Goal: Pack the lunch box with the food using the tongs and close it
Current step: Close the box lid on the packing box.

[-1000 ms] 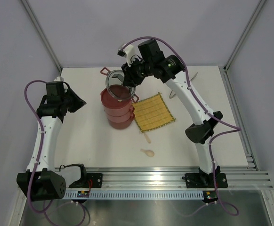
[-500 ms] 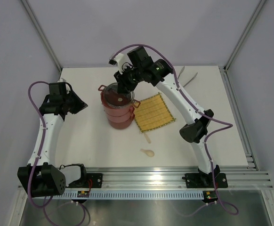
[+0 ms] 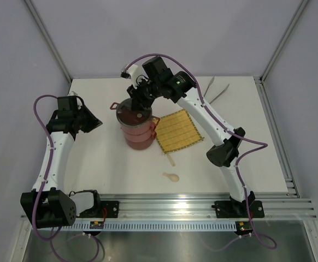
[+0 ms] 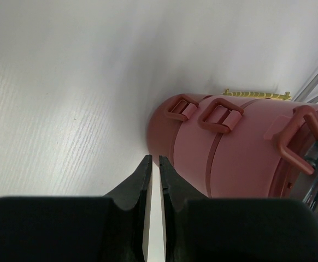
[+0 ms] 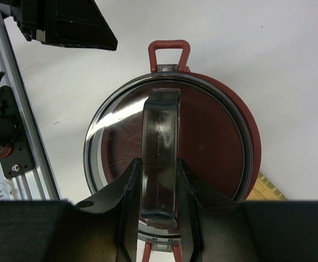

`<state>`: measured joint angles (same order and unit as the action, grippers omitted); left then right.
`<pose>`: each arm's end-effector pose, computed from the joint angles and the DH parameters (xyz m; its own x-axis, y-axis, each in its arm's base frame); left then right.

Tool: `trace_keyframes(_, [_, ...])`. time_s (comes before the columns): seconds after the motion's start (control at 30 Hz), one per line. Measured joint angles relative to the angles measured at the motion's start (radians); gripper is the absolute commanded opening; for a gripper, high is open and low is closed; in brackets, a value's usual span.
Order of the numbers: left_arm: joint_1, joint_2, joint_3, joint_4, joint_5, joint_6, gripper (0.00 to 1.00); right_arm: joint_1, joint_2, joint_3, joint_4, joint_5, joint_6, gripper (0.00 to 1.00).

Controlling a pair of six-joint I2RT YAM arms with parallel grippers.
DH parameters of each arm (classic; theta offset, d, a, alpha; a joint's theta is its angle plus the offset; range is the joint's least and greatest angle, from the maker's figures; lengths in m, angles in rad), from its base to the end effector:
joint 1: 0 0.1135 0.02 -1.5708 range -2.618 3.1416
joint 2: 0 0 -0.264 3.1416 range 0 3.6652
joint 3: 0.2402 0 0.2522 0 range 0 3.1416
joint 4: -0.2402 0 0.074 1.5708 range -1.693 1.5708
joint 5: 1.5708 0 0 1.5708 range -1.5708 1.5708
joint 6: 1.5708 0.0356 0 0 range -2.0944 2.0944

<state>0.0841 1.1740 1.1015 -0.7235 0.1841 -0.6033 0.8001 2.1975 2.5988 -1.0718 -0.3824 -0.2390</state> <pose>0.2426 0.0139 0.3212 -0.6119 -0.6113 -0.5019 -0.3669 0.7815 -0.5046 0.3114 0.3398 0.4117 -0.2148 -0.5365 -0.8161 -0.9470 0.3186 0.0398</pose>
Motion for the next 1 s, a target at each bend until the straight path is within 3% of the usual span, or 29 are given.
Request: trace_keyframes(1.0, [0.0,0.003,-0.005,0.0,0.014,0.0,0.11,0.001,0.008,-0.035,0.104,0.101,0.01,0.0])
